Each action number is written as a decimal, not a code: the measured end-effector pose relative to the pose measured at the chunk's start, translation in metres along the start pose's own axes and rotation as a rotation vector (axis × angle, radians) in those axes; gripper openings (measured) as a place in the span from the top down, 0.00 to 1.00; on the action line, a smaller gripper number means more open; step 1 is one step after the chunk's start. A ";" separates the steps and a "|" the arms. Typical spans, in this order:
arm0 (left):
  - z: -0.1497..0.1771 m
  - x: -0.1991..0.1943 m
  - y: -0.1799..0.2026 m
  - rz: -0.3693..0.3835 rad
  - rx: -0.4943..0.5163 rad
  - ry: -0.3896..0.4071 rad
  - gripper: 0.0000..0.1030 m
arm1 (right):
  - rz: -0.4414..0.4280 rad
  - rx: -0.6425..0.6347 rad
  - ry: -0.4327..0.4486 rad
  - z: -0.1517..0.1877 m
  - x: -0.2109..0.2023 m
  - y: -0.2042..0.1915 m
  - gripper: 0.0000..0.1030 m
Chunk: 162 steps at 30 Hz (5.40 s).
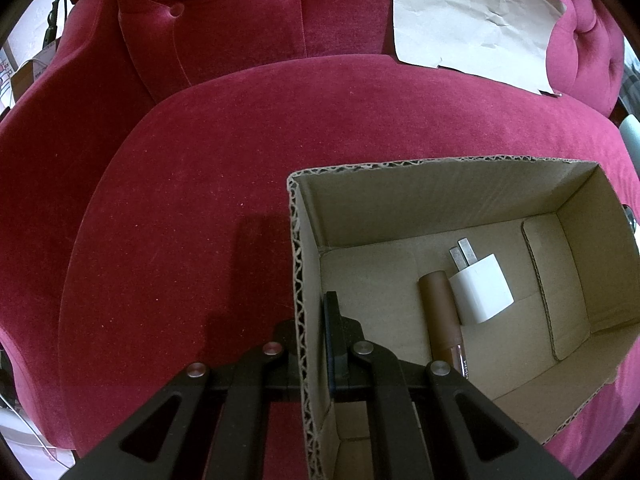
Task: Organize rigid objects
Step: 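Carry the light-blue bottle into the box and open the right gripper, then move the right gripper back to the large white charger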
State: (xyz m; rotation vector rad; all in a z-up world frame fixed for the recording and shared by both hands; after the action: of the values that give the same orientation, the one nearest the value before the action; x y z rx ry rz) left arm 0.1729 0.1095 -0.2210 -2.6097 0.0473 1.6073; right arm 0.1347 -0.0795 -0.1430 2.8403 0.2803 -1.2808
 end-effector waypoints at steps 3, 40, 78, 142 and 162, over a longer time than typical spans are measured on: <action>0.000 0.000 0.000 0.000 -0.001 0.000 0.95 | -0.014 -0.008 -0.006 0.000 0.003 -0.008 0.74; 0.000 0.001 0.001 -0.001 0.002 0.000 0.95 | -0.056 -0.053 -0.197 0.017 0.055 -0.075 0.74; 0.002 0.000 0.003 -0.003 0.002 0.000 0.95 | 0.010 -0.036 -0.121 0.009 0.041 -0.063 0.00; 0.000 0.000 0.000 -0.012 -0.001 -0.006 0.95 | 0.240 0.145 -0.126 0.041 0.031 0.142 0.00; 0.000 0.000 0.001 -0.012 0.000 -0.006 0.95 | 0.246 0.176 -0.229 0.071 0.079 0.168 0.00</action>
State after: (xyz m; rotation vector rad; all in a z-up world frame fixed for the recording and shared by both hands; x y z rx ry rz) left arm 0.1733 0.1086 -0.2210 -2.6004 0.0305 1.6111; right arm 0.1613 -0.2383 -0.2595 2.7121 -0.1887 -1.6231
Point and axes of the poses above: each gripper's, at about its wrist camera, not at the fingertips, and x roughly the way its jaws point, y to its right, z to its underside, the point moved 2 cm from there along x, roughly the way its jaws point, and after that the axes turned 4 degrees about z, right-handed, at the moved point
